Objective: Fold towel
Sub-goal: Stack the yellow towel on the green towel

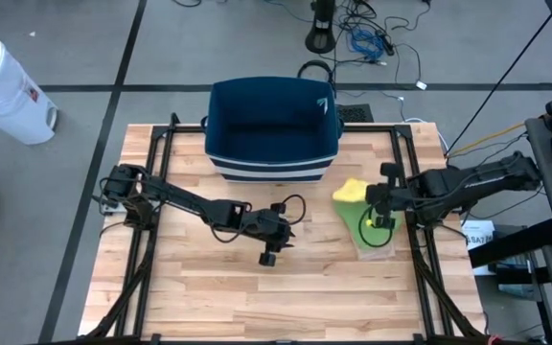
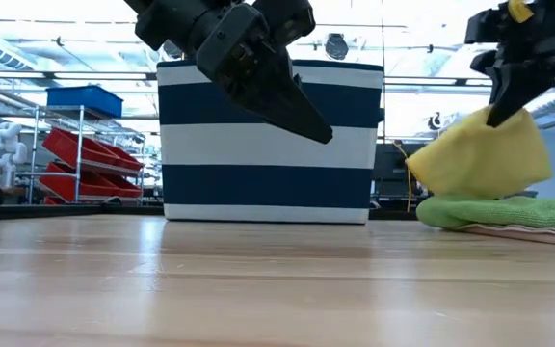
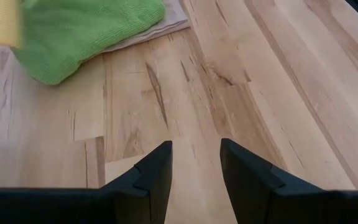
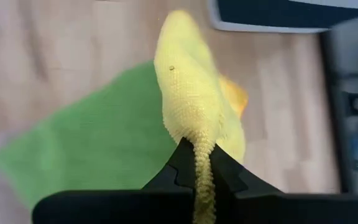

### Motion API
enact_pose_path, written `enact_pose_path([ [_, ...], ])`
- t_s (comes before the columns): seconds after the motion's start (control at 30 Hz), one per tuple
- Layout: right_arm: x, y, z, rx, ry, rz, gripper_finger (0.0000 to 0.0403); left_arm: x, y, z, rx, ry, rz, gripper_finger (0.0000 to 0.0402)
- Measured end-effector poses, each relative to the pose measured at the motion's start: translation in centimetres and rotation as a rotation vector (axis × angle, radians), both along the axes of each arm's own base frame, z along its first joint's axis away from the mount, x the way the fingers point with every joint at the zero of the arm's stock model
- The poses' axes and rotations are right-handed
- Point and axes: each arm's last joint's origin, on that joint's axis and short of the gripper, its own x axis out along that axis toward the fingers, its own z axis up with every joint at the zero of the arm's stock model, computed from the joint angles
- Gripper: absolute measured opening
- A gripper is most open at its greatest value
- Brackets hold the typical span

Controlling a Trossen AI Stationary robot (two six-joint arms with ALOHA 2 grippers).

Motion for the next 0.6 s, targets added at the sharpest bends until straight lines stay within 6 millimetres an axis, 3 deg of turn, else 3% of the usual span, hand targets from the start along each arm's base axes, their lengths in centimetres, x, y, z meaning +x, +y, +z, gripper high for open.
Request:
enact_pose_path([
  [0.3, 1.5, 1.0, -1.6, 0.128, 0.081, 0.016, 0.0010, -0.2, -0.9, 0.0, -0.007, 0.002, -0.017, 0.0142],
  [0.47, 1.7, 1.5, -4.3, 0.253, 0.214, 0.038, 0.0043, -0.3, -1.5, 0.0, -0.007, 0.001, -0.036, 0.0142],
  [0.6, 2.3, 1.9, -5.2, 0.341, 0.283, 0.032, 0.0074, -0.3, -1.7, 0.0, -0.008, 0.001, -0.040, 0.0142],
])
